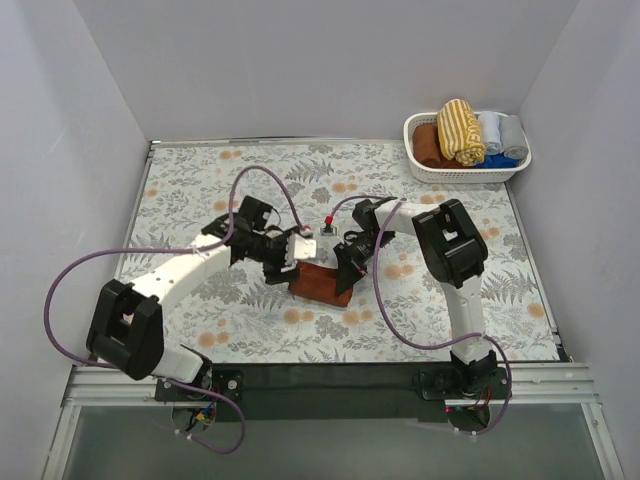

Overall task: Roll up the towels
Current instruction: Roll the towel

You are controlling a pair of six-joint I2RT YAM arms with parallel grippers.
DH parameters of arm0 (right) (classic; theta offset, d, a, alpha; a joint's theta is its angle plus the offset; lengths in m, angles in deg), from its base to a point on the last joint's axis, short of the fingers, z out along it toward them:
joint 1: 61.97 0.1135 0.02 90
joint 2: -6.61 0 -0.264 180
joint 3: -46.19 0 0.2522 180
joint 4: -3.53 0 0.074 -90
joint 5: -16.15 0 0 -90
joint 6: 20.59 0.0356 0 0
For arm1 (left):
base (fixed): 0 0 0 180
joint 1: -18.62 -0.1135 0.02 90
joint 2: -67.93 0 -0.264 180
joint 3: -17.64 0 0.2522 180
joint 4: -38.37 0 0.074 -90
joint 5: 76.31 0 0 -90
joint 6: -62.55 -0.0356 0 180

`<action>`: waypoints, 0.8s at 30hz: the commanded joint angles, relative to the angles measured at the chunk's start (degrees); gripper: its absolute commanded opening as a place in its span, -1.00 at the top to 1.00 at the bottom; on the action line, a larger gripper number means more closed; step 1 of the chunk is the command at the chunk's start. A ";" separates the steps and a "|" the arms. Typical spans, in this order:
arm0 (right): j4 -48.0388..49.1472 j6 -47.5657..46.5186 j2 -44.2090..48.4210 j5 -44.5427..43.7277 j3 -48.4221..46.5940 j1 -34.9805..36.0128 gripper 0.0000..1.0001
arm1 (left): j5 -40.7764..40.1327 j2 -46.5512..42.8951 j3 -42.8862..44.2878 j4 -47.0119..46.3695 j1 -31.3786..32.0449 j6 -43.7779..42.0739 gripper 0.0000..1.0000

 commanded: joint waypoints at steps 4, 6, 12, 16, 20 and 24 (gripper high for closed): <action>-6.84 -0.23 -7.73 -6.81 -2.01 0.06 0.97 | -13.20 -5.92 -10.92 -16.20 12.72 -7.08 -0.22; -7.89 -0.14 -9.06 -7.42 -3.42 -0.02 0.97 | -14.44 -4.52 -11.11 -17.60 15.02 -8.48 -0.22; -9.66 1.35 -13.37 -7.16 -6.59 -0.46 0.97 | -17.24 -1.62 -13.65 -22.08 19.15 -12.10 -0.22; -10.62 2.23 -15.30 -5.94 -8.78 -1.08 0.97 | -17.25 1.02 -13.48 -21.91 20.12 -12.54 -0.20; -11.24 2.41 -15.74 -5.40 -9.93 -1.25 0.97 | -18.04 2.86 -14.18 -21.83 20.29 -12.28 -0.12; -12.47 2.14 -14.78 -5.14 -10.28 -1.52 0.94 | -19.62 6.82 -12.43 -18.07 20.29 -11.13 0.37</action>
